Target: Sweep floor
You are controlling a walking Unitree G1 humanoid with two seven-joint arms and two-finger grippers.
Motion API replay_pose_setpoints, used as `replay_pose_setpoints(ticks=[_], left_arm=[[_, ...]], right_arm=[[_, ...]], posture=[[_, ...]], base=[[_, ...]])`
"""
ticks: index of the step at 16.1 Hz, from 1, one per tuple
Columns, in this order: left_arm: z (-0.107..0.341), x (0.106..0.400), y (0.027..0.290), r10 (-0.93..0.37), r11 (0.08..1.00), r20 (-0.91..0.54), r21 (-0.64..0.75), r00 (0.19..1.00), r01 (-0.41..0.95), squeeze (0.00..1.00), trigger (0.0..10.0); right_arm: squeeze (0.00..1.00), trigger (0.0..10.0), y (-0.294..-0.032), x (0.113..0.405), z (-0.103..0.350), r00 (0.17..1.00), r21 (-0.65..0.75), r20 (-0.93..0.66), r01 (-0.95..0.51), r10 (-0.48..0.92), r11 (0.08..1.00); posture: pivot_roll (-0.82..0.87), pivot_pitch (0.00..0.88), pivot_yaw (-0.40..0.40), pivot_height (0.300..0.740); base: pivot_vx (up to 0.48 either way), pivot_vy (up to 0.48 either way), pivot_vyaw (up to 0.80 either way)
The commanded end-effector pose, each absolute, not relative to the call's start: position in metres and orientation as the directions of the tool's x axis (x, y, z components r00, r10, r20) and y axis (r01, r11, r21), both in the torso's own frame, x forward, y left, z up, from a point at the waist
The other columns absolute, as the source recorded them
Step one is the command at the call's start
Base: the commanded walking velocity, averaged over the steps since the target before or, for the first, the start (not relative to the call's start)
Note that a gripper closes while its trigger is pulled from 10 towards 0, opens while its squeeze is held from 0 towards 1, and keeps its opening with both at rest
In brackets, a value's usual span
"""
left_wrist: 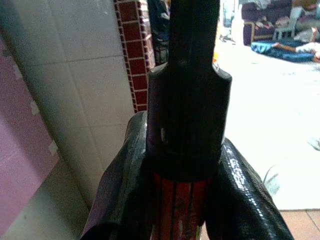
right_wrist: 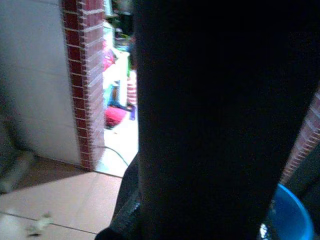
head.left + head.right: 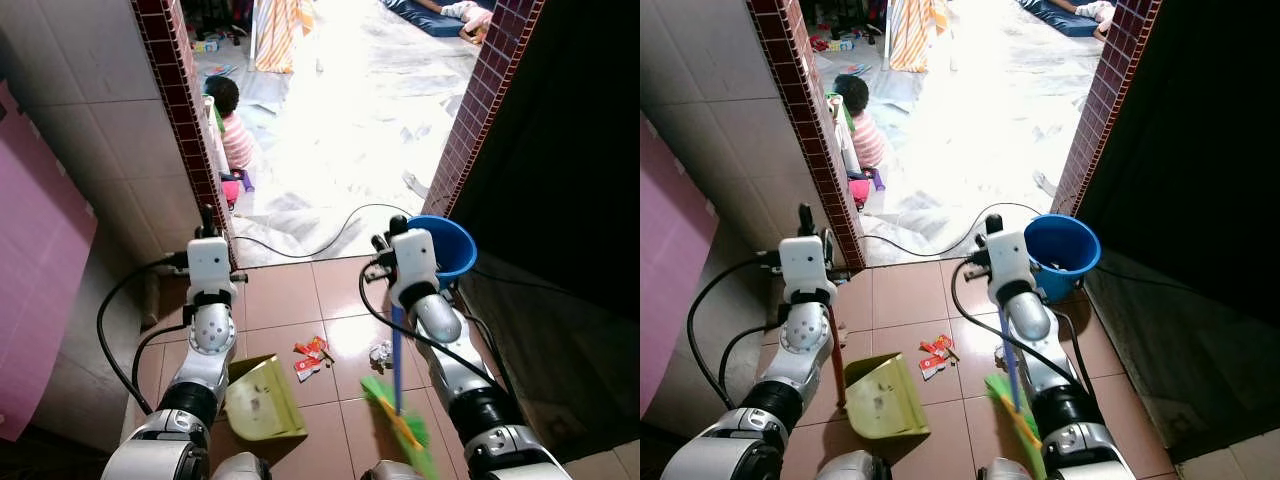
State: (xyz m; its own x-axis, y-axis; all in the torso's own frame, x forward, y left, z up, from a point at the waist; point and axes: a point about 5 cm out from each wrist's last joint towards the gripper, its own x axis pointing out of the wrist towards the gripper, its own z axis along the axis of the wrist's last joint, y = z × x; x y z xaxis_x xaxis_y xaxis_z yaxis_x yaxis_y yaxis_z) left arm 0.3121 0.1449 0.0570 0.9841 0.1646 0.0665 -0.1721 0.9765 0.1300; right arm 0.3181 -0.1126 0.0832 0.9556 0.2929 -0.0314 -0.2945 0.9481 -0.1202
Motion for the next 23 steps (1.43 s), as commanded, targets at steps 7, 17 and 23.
replay_pose_setpoints(ticks=[7, 17, 23], left_arm=[[0.048, 0.307, 0.129, 0.083, 0.994, 0.027, 0.066, 0.996, -0.084, 0.0, 10.0], [0.047, 0.308, 0.123, 0.028, 0.997, 0.017, 0.076, 0.999, -0.029, 0.0, 10.0], [0.045, 0.307, 0.122, 0.028, 0.999, -0.009, 0.015, 1.0, -0.028, 0.0, 10.0]], right_arm=[[0.0, 10.0, -0.086, 0.336, 0.152, 0.89, -0.044, 0.167, -0.423, 0.425, 0.905], [0.0, 10.0, -0.128, 0.366, 0.21, 0.889, -0.284, 0.361, -0.184, 0.282, 0.941], [0.0, 10.0, -0.123, 0.351, 0.151, 0.931, -0.286, 0.223, -0.222, 0.29, 0.932]], posture=[[-0.06, 0.0, 0.017, 0.74], [-0.06, 0.0, 0.018, 0.74], [-0.06, 0.0, 0.03, 0.74]], base=[[0.0, 0.0, 0.0], [0.0, 0.0, 0.0], [0.0, 0.0, 0.0]])
